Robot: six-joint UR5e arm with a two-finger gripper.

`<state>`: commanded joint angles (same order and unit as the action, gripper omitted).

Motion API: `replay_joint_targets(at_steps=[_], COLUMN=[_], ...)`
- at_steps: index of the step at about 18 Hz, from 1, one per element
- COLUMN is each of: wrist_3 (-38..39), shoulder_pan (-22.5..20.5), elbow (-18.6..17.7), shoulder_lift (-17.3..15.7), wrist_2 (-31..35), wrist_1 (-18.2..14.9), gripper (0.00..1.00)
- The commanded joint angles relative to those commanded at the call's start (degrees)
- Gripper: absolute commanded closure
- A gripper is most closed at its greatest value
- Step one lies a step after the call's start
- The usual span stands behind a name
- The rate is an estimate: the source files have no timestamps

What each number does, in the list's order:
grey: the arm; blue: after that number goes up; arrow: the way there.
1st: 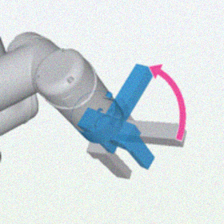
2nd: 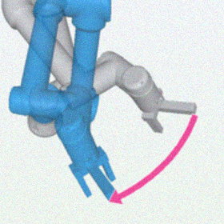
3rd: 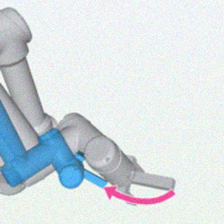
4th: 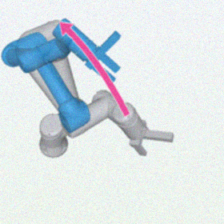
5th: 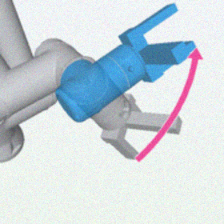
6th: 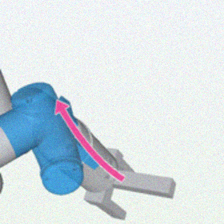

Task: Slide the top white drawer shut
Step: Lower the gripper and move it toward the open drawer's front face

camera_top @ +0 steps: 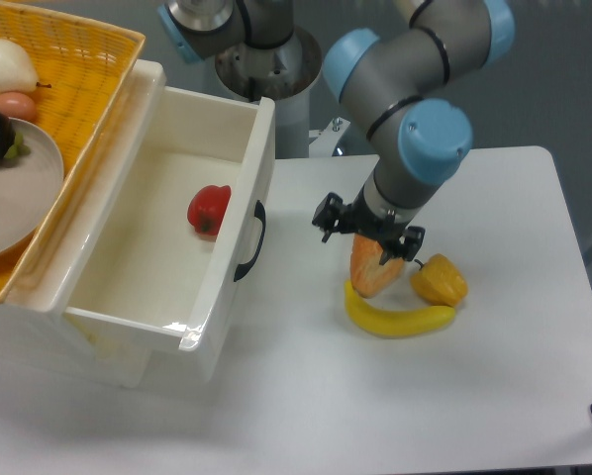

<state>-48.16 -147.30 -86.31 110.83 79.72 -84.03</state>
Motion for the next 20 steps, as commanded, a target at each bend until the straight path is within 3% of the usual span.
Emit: replay_joint_targets(at_steps=[9, 20], wrist_3=[0.1, -0.4], shoulder_pan=[2.5, 4.2], elbow=[-0.5, -1.8], shoulder_lift=[3.9, 4.9], wrist_2=[-3.0, -3.0], wrist_1=[3.2, 3.2], gripper=[0.00, 0.00])
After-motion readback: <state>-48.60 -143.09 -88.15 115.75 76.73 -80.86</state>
